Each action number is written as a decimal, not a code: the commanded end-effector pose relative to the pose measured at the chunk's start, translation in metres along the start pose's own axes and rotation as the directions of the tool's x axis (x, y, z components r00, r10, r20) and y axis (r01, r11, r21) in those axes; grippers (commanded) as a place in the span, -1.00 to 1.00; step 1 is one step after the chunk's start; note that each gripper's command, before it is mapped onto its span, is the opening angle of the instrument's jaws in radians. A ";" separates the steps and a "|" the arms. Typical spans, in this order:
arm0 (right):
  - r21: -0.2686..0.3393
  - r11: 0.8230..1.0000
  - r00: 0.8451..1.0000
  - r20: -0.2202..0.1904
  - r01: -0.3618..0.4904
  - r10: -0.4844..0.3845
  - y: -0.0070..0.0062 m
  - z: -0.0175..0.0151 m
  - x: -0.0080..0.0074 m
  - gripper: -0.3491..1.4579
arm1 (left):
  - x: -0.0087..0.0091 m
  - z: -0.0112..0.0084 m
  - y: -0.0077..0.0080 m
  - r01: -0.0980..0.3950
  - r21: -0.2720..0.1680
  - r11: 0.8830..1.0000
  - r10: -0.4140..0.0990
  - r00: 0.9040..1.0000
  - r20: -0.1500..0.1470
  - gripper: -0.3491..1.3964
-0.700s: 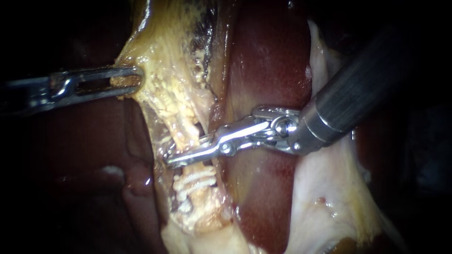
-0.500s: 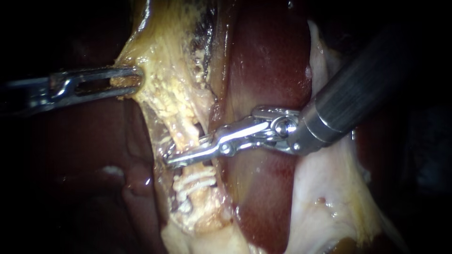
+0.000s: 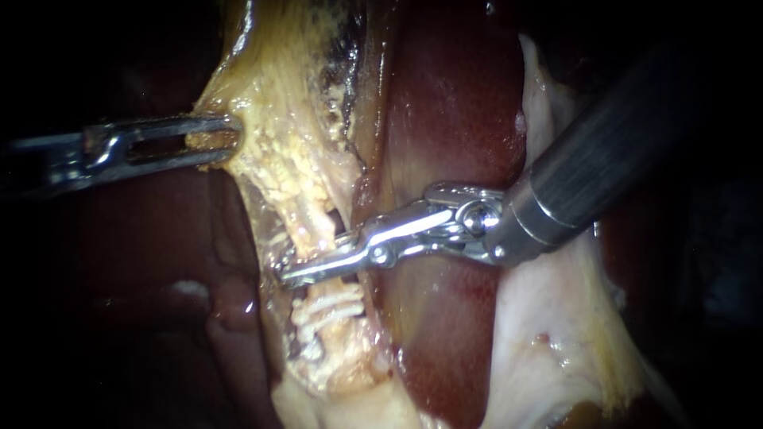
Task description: Going back third clip left tube
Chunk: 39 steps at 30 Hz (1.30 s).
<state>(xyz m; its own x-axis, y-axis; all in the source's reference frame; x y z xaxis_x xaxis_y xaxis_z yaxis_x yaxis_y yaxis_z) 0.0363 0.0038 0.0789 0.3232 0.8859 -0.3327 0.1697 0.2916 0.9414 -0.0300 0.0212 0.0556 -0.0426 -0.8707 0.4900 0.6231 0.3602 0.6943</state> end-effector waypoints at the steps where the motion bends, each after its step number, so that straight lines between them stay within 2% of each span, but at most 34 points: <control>1: -0.012 1.000 1.000 -0.012 0.018 -0.018 -0.0002 0.0002 -0.0001 -0.06 | 0.0000 0.0000 0.0000 0.000 0.000 1.000 0.000 1.000 0.000 -1.00; 5: -0.040 0.989 0.990 -0.020 0.141 -0.142 -0.0011 0.0005 -0.0003 0.02 | 0.0001 0.0000 0.0000 -0.001 0.000 1.000 0.001 1.000 0.000 -1.00; 9: -0.074 0.965 0.966 -0.024 0.253 -0.256 -0.0019 0.0001 -0.0006 0.05 | 0.0001 0.0000 -0.0001 -0.001 -0.001 1.000 0.001 1.000 0.001 -1.00; 11: -0.094 0.944 0.947 -0.022 0.316 -0.320 -0.0024 -0.0006 -0.0010 0.05 | 0.0002 -0.0001 -0.0001 -0.001 -0.001 1.000 0.001 1.000 0.001 -1.00; 15: -0.108 0.921 0.926 -0.016 0.374 -0.378 -0.0031 -0.0023 -0.0019 0.05 | 0.0002 -0.0001 -0.0001 -0.001 -0.001 1.000 0.001 1.000 0.001 -1.00; 18: -0.103 0.896 0.901 -0.005 0.432 -0.435 -0.0036 -0.0039 -0.0023 0.05 | 0.0002 -0.0001 -0.0001 -0.001 -0.001 1.000 0.001 1.000 0.001 -1.00; 22: -0.093 0.851 0.855 0.008 0.516 -0.518 -0.0042 -0.0058 -0.0022 0.05 | 0.0002 -0.0001 -0.0001 -0.001 -0.001 1.000 0.001 1.000 0.001 -1.00; 26: -0.089 0.835 0.838 0.011 0.544 -0.545 -0.0044 -0.0067 -0.0020 0.05 | 0.0002 -0.0002 -0.0001 -0.001 0.000 1.000 0.001 1.000 0.001 -1.00; 30: -0.096 0.810 0.815 0.015 0.578 -0.579 -0.0051 -0.0082 -0.0017 0.05 | 0.0002 -0.0005 0.0001 -0.002 0.001 1.000 0.002 1.000 0.000 -1.00; 33: -0.098 0.766 0.771 0.023 0.636 -0.637 -0.0060 -0.0099 -0.0010 0.05 | 0.0002 -0.0006 0.0002 -0.002 0.002 1.000 0.002 1.000 0.000 -1.00; 38: -0.118 0.678 0.686 0.041 0.725 -0.727 -0.0082 -0.0128 0.0005 0.05 | 0.0002 -0.0006 0.0002 -0.002 0.002 1.000 0.002 1.000 0.000 -1.00; 39: -0.121 0.671 0.679 0.043 0.732 -0.733 -0.0084 -0.0131 0.0006 0.05 | 0.0002 -0.0006 0.0002 -0.002 0.002 1.000 0.002 1.000 0.000 -1.00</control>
<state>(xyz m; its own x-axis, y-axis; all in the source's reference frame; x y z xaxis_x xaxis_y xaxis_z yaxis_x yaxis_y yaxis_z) 0.0225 0.0069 0.0711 0.1288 0.3524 -0.9269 0.2326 0.8979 0.3737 -0.0294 0.0208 0.0555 -0.0412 -0.8700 0.4913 0.6221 0.3624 0.6940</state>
